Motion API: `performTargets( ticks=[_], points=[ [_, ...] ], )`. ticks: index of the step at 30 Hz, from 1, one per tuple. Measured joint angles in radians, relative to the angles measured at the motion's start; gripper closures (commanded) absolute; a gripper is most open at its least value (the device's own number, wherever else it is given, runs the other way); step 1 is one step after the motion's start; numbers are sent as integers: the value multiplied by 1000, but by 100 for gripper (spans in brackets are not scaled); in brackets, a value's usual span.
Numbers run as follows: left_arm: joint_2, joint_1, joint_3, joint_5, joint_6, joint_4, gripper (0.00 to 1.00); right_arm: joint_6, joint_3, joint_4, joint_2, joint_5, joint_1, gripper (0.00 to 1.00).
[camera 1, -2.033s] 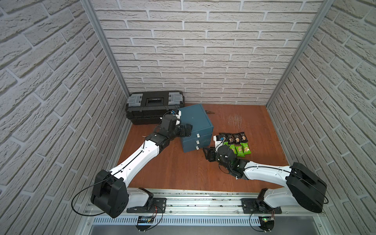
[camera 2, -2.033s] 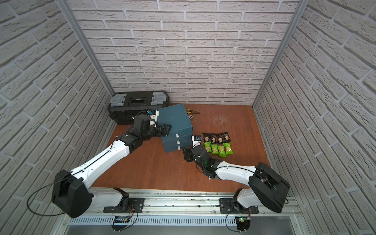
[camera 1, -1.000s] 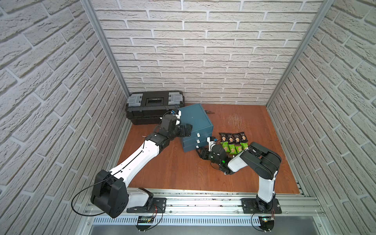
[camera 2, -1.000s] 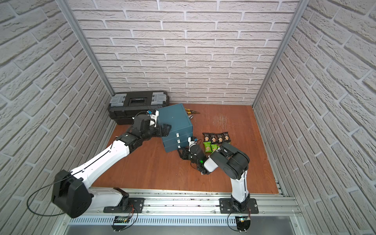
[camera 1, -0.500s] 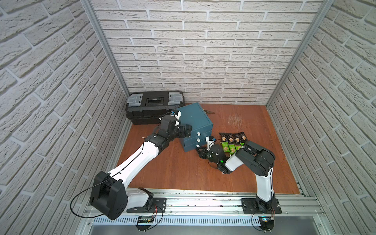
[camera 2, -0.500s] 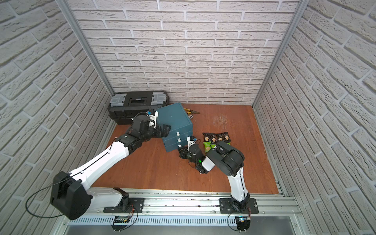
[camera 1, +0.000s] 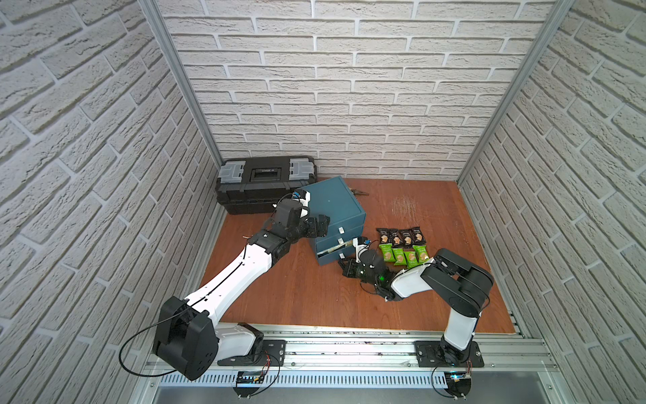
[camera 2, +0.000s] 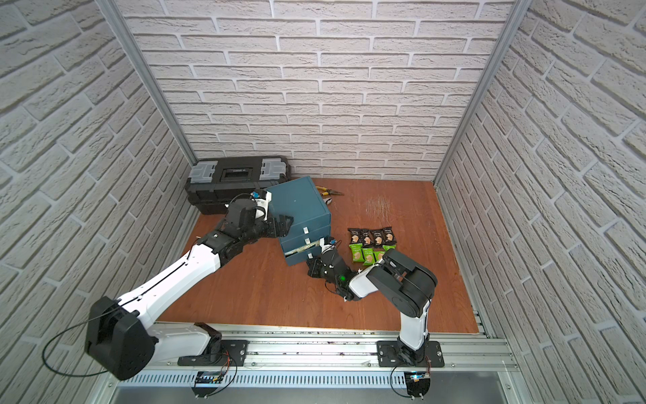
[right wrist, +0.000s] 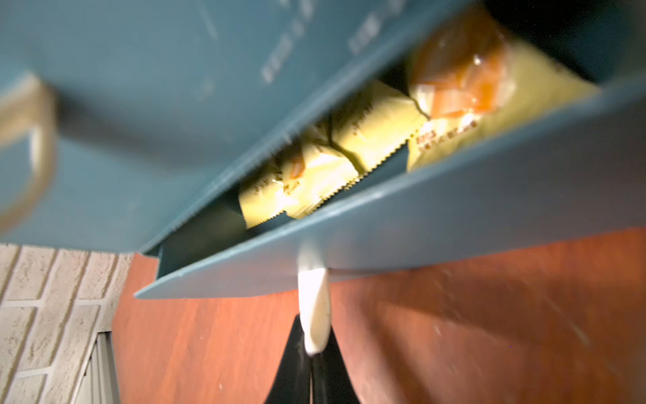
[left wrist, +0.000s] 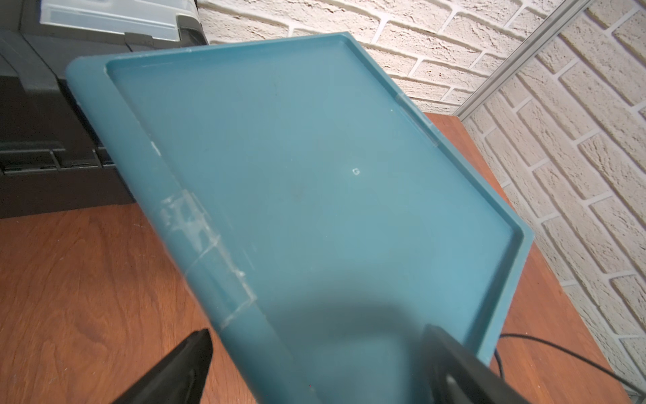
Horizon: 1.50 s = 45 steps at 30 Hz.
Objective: Take the cookies out of the drawer
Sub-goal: Open the drawer in the storage box.
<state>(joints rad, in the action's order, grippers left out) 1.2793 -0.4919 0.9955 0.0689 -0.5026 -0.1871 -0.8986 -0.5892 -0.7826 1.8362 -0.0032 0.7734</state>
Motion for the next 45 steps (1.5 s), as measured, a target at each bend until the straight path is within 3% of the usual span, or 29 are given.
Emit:
performTargets(
  ticks=[7,15,18,20,24,29,38,41,45],
  points=[
    [-17,0,0,0,0,-26,1,-7,100,44,-92,39,53,97],
    [-35,-5,-2,-7,0,-47,1,1,161,272,-277,116,128,97],
    [-39,-8,-3,-14,0,-50,1,9,174,372,-341,142,148,84],
    [-41,-8,-3,-16,0,-53,2,19,172,433,-365,150,158,64],
    [-45,-13,-3,-24,-2,-58,1,47,147,526,-385,178,184,51],
    [-66,-27,-3,-45,-6,-82,1,68,119,727,-469,244,213,51],
    [-238,-76,-64,-114,12,-168,2,181,-36,1159,-902,433,210,48],
    [-314,-82,-126,-133,8,-182,1,255,-129,1247,-912,428,165,47],
    [-398,-88,-218,-149,-17,-217,1,351,-265,1297,-779,313,52,47]
  ],
)
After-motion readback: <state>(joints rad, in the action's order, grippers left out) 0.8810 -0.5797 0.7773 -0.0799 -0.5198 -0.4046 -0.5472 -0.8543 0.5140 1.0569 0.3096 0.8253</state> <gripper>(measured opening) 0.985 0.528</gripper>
